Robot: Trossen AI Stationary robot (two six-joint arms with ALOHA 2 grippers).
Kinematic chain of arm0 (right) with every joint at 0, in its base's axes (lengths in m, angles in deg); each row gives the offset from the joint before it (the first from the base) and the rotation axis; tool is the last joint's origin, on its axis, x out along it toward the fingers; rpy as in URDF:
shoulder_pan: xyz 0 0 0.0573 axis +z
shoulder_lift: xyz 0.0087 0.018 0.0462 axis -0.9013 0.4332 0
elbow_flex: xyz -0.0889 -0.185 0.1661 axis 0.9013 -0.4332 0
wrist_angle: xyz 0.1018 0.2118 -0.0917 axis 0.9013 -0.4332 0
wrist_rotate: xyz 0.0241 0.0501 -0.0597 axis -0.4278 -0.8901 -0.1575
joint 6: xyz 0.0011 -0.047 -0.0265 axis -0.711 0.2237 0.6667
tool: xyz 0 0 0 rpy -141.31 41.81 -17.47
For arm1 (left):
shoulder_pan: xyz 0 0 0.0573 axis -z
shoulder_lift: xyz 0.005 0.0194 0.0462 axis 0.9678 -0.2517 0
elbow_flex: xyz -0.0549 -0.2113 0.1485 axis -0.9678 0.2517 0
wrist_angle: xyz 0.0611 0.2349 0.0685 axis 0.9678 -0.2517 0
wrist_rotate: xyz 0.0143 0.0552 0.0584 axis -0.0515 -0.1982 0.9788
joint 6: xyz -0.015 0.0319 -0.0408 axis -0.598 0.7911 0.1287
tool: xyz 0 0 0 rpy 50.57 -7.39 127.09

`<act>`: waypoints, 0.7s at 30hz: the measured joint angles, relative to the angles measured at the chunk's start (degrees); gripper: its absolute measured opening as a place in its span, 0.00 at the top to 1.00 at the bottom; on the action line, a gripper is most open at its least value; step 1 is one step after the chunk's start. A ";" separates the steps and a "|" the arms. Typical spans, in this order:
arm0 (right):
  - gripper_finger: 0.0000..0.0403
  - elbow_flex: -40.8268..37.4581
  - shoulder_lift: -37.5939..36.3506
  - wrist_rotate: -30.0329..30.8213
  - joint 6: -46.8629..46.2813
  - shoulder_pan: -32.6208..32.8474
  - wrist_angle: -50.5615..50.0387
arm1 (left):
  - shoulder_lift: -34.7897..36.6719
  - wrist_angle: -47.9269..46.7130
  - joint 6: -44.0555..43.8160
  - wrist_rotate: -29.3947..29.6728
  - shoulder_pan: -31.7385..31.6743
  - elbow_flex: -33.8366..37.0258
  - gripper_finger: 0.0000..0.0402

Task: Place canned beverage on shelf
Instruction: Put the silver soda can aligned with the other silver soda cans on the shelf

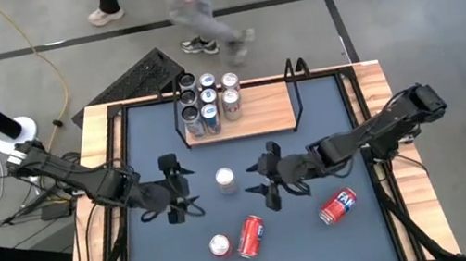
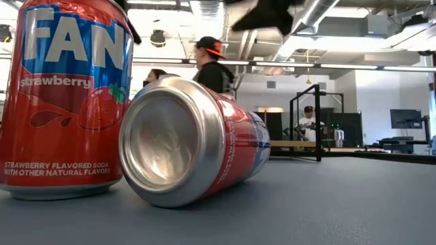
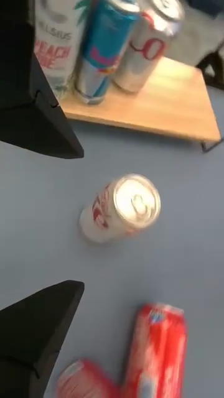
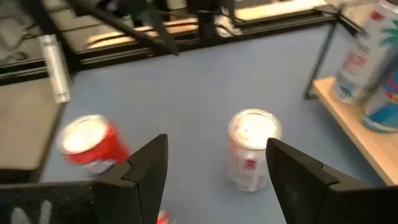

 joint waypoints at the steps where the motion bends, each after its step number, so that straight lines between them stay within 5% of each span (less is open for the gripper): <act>1: 0.37 0.25 1.08 0.02 -0.53 -0.70 0.28 | 1.60 2.68 -0.53 0.38 -0.80 2.70 0.19; 12: 0.37 10.46 8.20 4.10 1.80 -0.54 -6.51 | 6.29 23.76 0.56 -0.97 -10.60 21.62 0.19; 16: 0.37 10.73 7.93 6.09 1.06 -0.08 -7.66 | 4.15 28.30 -0.32 2.21 -13.35 23.38 0.19; 21: 0.37 10.67 7.51 6.12 -0.96 0.88 -11.35 | -0.74 31.67 -1.83 -2.72 -14.42 23.38 0.25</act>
